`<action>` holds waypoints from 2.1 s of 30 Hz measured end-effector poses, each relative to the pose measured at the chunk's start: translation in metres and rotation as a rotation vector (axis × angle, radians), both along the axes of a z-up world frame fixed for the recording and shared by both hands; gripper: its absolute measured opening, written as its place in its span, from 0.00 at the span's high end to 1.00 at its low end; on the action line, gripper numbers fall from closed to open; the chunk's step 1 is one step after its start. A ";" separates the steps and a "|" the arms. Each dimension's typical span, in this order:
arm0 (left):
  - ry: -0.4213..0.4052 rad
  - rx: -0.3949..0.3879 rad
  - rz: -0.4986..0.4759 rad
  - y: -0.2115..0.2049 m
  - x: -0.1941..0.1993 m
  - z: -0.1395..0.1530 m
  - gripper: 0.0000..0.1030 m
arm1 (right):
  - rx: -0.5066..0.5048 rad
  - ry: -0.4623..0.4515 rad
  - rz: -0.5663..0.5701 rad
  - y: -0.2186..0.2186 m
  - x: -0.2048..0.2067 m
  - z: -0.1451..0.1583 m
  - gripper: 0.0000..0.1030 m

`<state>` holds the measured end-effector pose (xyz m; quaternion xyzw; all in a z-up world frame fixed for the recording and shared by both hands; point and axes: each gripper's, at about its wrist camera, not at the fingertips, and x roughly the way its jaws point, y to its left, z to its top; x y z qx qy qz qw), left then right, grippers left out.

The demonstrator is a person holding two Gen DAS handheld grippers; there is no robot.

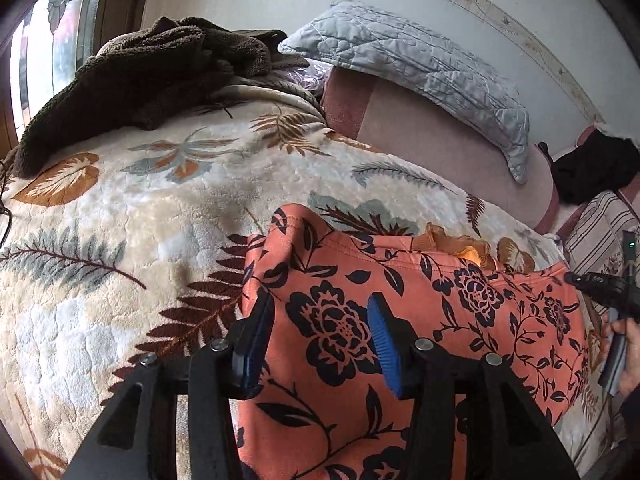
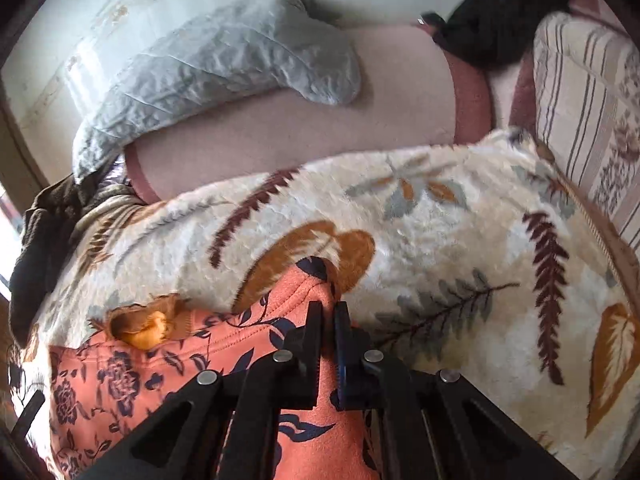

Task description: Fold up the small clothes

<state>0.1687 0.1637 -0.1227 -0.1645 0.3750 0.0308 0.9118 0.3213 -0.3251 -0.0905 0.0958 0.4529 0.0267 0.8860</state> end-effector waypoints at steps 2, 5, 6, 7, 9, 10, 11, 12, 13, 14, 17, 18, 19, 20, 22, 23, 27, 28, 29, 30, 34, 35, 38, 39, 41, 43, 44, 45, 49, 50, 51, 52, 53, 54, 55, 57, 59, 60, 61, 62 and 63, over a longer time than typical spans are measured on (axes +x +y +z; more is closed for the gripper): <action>0.046 0.019 -0.012 -0.005 0.007 -0.009 0.41 | 0.005 0.159 -0.041 -0.008 0.014 -0.042 0.91; 0.156 0.072 -0.025 -0.010 0.019 -0.028 0.40 | 0.023 0.093 -0.092 -0.014 -0.004 -0.037 0.74; 0.142 0.073 -0.016 -0.009 0.018 -0.026 0.40 | 0.018 0.080 -0.104 -0.016 -0.011 -0.030 0.62; 0.117 0.069 -0.010 -0.009 0.016 -0.021 0.40 | 0.029 0.055 -0.113 -0.017 -0.018 -0.021 0.49; 0.061 0.059 -0.011 -0.004 0.009 -0.008 0.40 | 0.085 -0.019 -0.120 -0.019 -0.039 0.002 0.45; 0.035 0.056 -0.004 0.002 0.007 0.000 0.40 | 0.132 -0.045 -0.108 -0.018 -0.051 0.012 0.45; 0.017 0.040 0.006 0.010 0.005 0.006 0.40 | 0.185 -0.066 -0.094 -0.016 -0.066 0.020 0.45; 0.009 0.005 0.014 0.020 0.005 0.010 0.40 | 0.241 -0.094 -0.079 -0.013 -0.083 0.027 0.42; 0.013 -0.050 0.022 0.030 0.007 0.012 0.40 | 0.294 -0.124 -0.066 -0.009 -0.102 0.029 0.30; 0.035 -0.102 0.039 0.039 0.011 0.011 0.40 | 0.341 -0.144 -0.054 -0.002 -0.117 0.028 0.25; 0.089 -0.183 0.026 0.049 0.035 0.007 0.40 | 0.443 -0.141 -0.012 0.020 -0.155 0.006 0.24; 0.116 -0.180 0.008 0.049 0.046 0.004 0.40 | 0.467 -0.136 -0.001 0.027 -0.163 -0.005 0.24; 0.149 -0.166 0.013 0.048 0.056 -0.001 0.40 | 0.478 -0.121 -0.002 0.033 -0.167 -0.015 0.24; 0.186 -0.151 0.024 0.048 0.066 -0.007 0.45 | 0.487 -0.092 0.001 0.038 -0.166 -0.023 0.24; 0.260 -0.096 0.031 0.047 0.083 -0.020 0.86 | 0.514 -0.060 0.043 0.046 -0.158 -0.034 0.24; 0.297 -0.083 0.037 0.048 0.088 -0.025 0.95 | 0.489 -0.063 0.060 0.050 -0.155 -0.034 0.24; 0.252 -0.069 0.123 0.052 0.073 -0.016 0.95 | 0.487 -0.086 0.049 0.047 -0.150 -0.039 0.24; 0.239 -0.053 0.143 0.052 0.067 -0.015 0.95 | 0.501 -0.088 0.033 0.041 -0.149 -0.040 0.24; 0.237 -0.042 0.160 0.054 0.063 -0.018 0.95 | 0.511 -0.091 0.010 0.035 -0.148 -0.041 0.24; 0.250 -0.035 0.173 0.058 0.066 -0.025 0.95 | 0.526 -0.093 -0.008 0.027 -0.149 -0.041 0.24; 0.271 -0.008 0.158 0.054 0.073 -0.031 0.92 | 0.578 -0.088 -0.034 0.005 -0.145 -0.043 0.24; 0.264 -0.008 0.165 0.054 0.072 -0.026 0.92 | 0.582 -0.089 -0.039 0.002 -0.144 -0.042 0.24; 0.234 -0.021 0.183 0.051 0.057 -0.007 0.89 | 0.613 -0.103 -0.074 -0.012 -0.148 -0.041 0.24; 0.214 0.008 0.171 0.044 0.049 0.001 0.89 | 0.636 -0.110 -0.081 -0.016 -0.150 -0.040 0.24; 0.166 0.063 0.116 0.027 0.030 0.019 0.80 | 0.687 -0.119 -0.084 -0.024 -0.156 -0.038 0.24; 0.110 0.083 0.059 0.006 0.006 0.033 0.54 | 0.777 -0.106 -0.072 -0.030 -0.164 -0.039 0.24; 0.089 0.098 0.038 -0.005 -0.007 0.038 0.39 | 0.839 -0.091 -0.059 -0.031 -0.169 -0.042 0.24; 0.069 0.111 0.021 -0.015 -0.017 0.042 0.35 | 0.890 -0.068 -0.041 -0.029 -0.174 -0.046 0.24; 0.105 0.139 -0.073 -0.048 -0.034 0.018 0.34 | 0.870 0.079 -0.123 -0.031 -0.175 -0.079 0.27; 0.158 0.163 -0.078 -0.052 -0.031 0.002 0.34 | 0.899 0.073 -0.177 -0.043 -0.178 -0.086 0.31; 0.230 0.197 -0.079 -0.054 -0.027 -0.015 0.34 | 0.922 0.067 -0.239 -0.054 -0.185 -0.086 0.32; 0.270 0.222 -0.078 -0.053 -0.025 -0.026 0.35 | 0.927 0.041 -0.280 -0.063 -0.193 -0.079 0.30; 0.235 0.224 -0.075 -0.051 -0.030 -0.024 0.35 | 0.907 -0.001 -0.299 -0.068 -0.204 -0.067 0.30; 0.207 0.216 -0.060 -0.049 -0.037 -0.017 0.35 | 0.885 -0.032 -0.302 -0.070 -0.216 -0.057 0.25; 0.185 0.183 -0.049 -0.046 -0.042 -0.010 0.35 | 0.866 -0.039 -0.294 -0.069 -0.224 -0.051 0.20; 0.161 0.107 -0.041 -0.040 -0.052 0.003 0.35 | 0.826 0.002 -0.267 -0.062 -0.238 -0.053 0.20; 0.144 0.046 -0.021 -0.031 -0.067 0.010 0.35 | 0.839 0.061 -0.289 -0.061 -0.242 -0.069 0.20; 0.137 0.009 0.003 -0.026 -0.077 0.011 0.35 | 0.868 0.083 -0.315 -0.063 -0.240 -0.078 0.20; 0.136 -0.035 0.034 -0.018 -0.084 0.009 0.34 | 0.912 0.081 -0.342 -0.066 -0.239 -0.085 0.20; 0.141 -0.084 0.080 -0.009 -0.095 0.005 0.33 | 0.940 0.069 -0.361 -0.069 -0.234 -0.088 0.20; 0.146 -0.139 0.128 0.000 -0.105 -0.001 0.33 | 0.942 0.061 -0.372 -0.070 -0.228 -0.088 0.20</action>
